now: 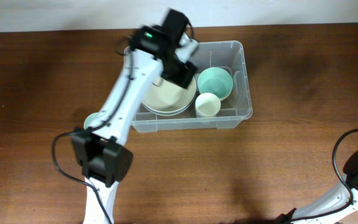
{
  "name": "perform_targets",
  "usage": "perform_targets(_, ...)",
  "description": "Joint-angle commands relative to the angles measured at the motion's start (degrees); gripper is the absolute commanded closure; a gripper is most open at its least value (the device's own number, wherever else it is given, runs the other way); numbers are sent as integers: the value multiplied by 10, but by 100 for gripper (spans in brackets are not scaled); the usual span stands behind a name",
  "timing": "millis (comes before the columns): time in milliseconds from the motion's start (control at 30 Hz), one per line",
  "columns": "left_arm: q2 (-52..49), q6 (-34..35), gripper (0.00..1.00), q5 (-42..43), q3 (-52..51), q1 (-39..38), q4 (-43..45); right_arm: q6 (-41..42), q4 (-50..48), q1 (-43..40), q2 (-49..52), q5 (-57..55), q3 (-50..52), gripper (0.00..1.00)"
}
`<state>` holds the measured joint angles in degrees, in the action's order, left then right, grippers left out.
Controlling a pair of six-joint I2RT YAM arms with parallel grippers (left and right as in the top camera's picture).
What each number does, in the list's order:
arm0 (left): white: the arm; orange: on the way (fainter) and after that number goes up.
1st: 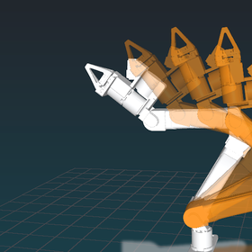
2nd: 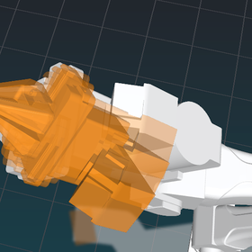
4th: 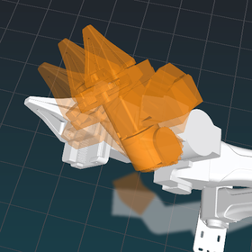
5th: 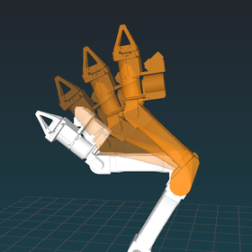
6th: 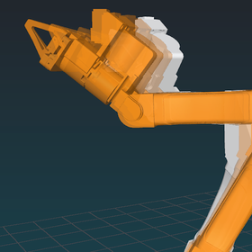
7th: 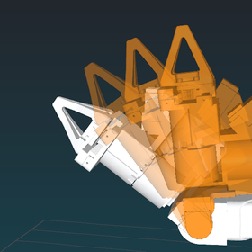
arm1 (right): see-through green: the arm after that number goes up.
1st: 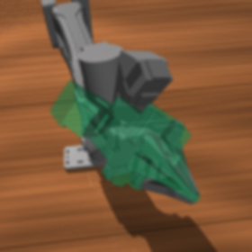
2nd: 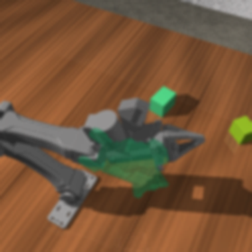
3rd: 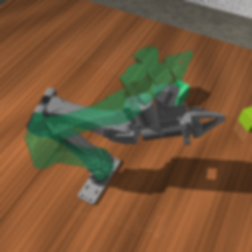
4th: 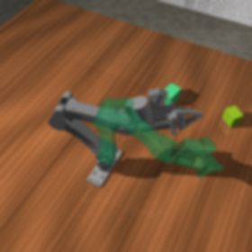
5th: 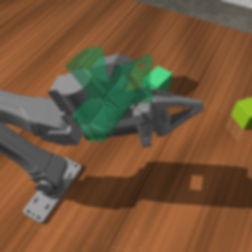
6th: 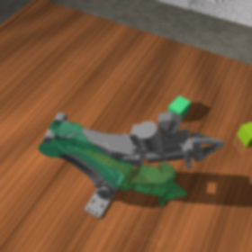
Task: Pack container
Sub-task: 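Move the left gripper back left to the mint-green cup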
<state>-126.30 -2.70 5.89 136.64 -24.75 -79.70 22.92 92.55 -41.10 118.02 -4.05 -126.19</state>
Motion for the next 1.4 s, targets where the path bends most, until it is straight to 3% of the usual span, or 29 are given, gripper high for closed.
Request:
perform_targets(0,2,30,13,-78,85,49,-44,0,0,2,-4,-5,3,1)
perform_targets(133,4,47,1,-94,159,105,-133,0,0,2,-4,-5,3,1)
perform_targets(200,5,64,0,-99,178,133,-170,0,0,2,-4,-5,3,1)
perform_targets(467,51,70,1,-88,149,225,-170,0,0,2,-4,-5,3,1)
perform_targets(800,213,139,0,-92,-176,280,-157,0,0,2,-4,-5,3,1)
perform_targets(1000,255,153,0,-85,-356,292,-55,0,0,2,-4,-5,3,1)
perform_targets(1200,253,169,1,-82,-473,312,55,0,0,2,-4,-5,3,1)
perform_targets(1367,253,168,1,-82,-505,352,77,0,0,2,-4,-5,3,1)
